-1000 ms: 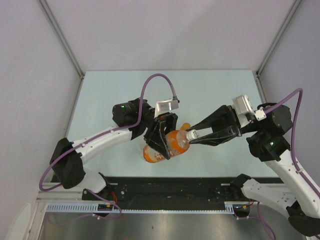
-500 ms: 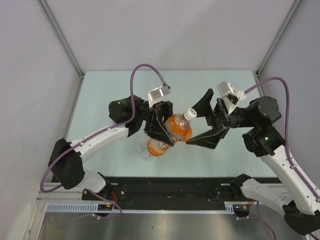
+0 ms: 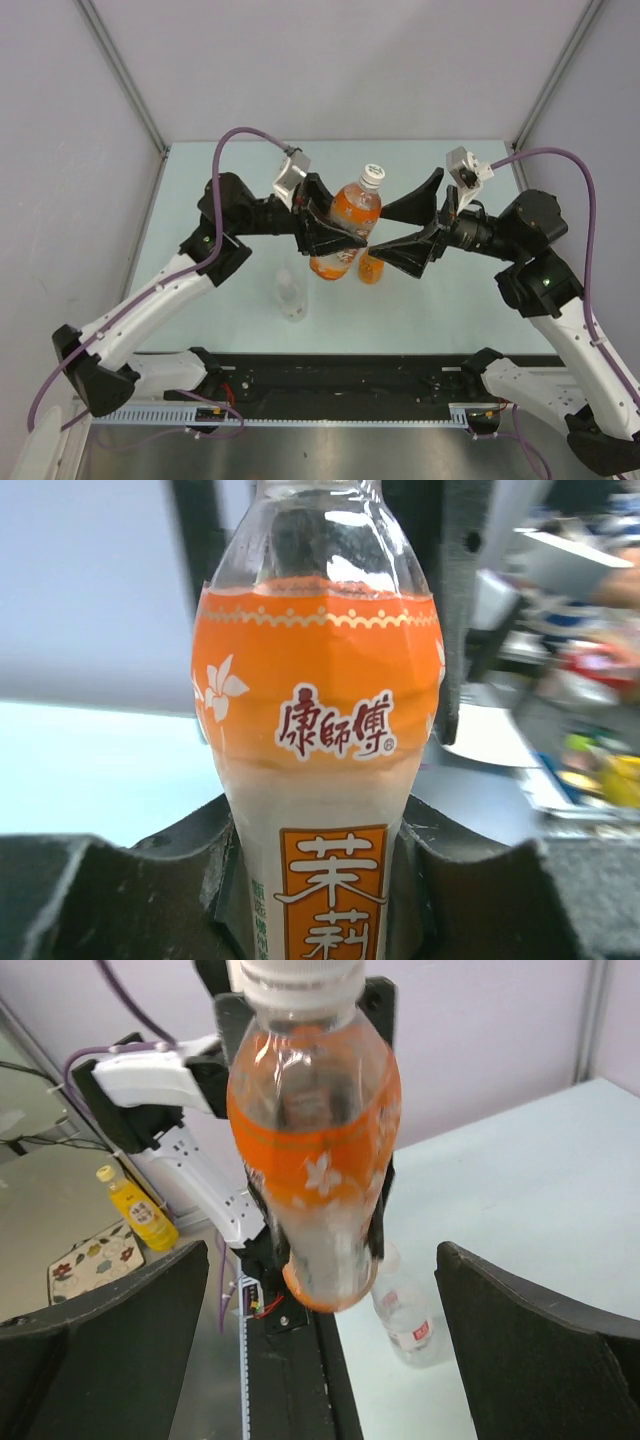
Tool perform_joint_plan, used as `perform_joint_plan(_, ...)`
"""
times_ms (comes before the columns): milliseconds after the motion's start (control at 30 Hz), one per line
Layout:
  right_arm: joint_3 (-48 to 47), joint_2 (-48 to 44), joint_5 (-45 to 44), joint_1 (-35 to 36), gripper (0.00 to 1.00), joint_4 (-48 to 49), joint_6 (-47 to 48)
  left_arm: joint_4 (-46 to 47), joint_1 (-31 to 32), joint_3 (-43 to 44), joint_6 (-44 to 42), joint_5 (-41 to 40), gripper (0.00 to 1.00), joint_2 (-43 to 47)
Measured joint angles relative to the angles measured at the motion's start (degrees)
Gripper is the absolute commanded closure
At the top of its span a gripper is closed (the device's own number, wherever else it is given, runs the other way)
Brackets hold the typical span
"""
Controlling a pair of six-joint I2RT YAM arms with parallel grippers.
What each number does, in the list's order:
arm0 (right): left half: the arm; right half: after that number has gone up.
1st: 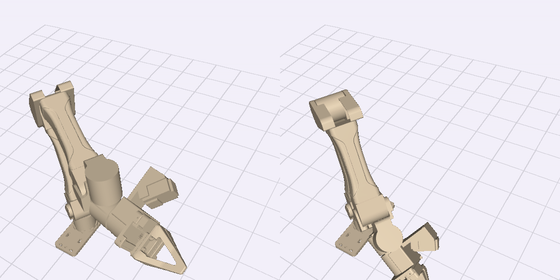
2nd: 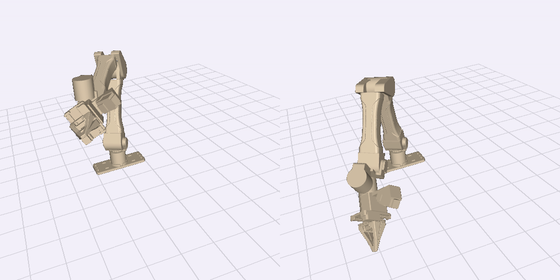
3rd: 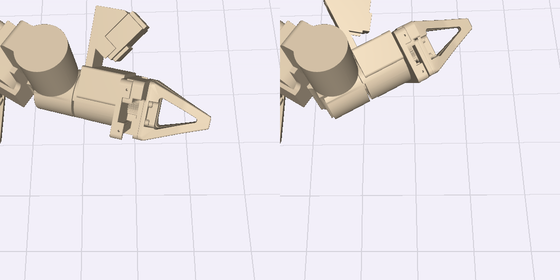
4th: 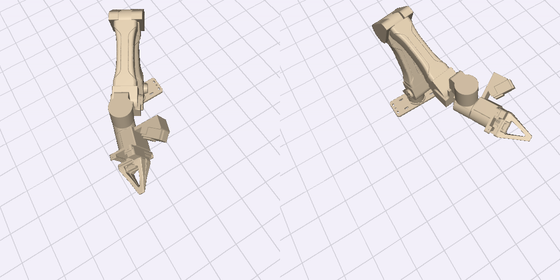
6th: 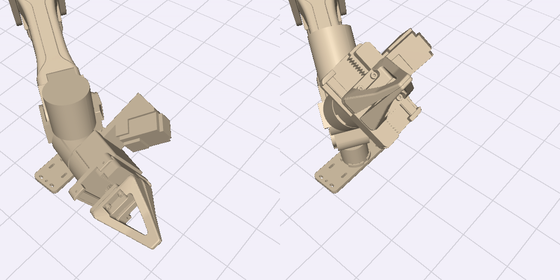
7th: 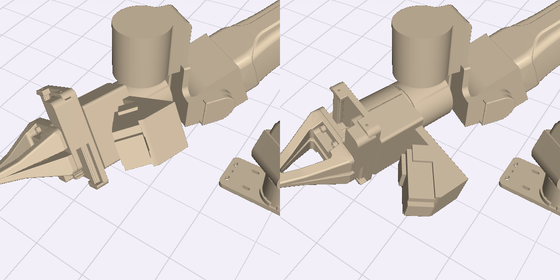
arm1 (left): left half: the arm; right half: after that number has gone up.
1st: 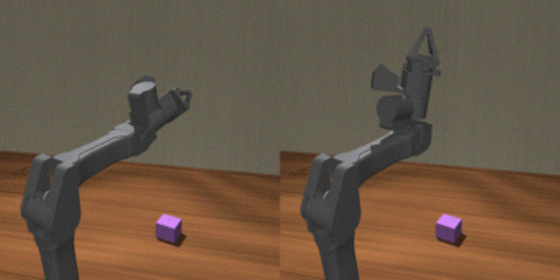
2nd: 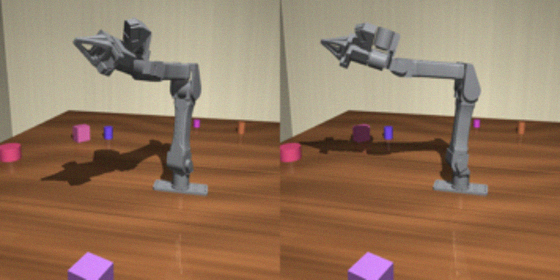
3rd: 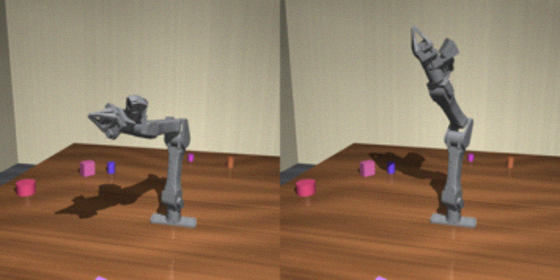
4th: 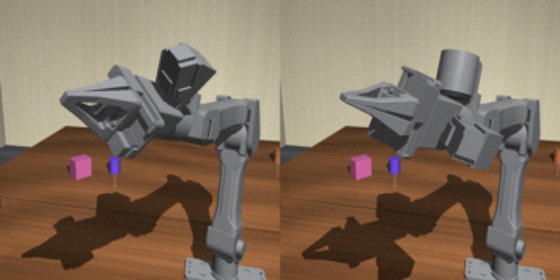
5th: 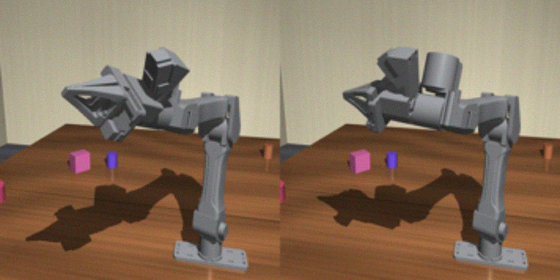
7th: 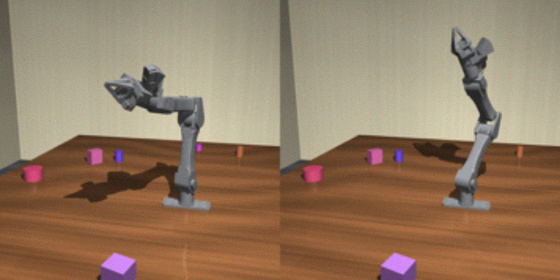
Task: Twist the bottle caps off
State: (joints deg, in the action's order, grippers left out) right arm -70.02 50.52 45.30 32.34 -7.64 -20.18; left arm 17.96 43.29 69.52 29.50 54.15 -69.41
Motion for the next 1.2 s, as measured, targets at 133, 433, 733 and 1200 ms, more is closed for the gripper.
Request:
perform_joint_plan(133, 0.0, -0.9, -2.9, -0.2, 0.01, -3.4, 1.0, -9.9, 0.1, -0.1, -10.0, -12.3, 1.0, 4.3)
perform_joint_plan(433, 1.3, -3.3, -16.3, -0.2, 0.0, -3.3, -1.6, -20.3, 0.0, -3.2, -17.0, -35.3, 1.0, 3.9)
perform_joint_plan(733, 3.3, -4.4, -33.3, -0.2, 0.04, -1.7, -10.1, -22.6, 1.5, -7.7, -18.0, -48.8, 1.0, 4.1)
perform_joint_plan(1200, 3.7, 1.2, -42.9, 3.2, 0.06, -0.6, -20.7, -18.4, 13.4, -8.4, -31.1, -66.4, 1.0, 4.7)
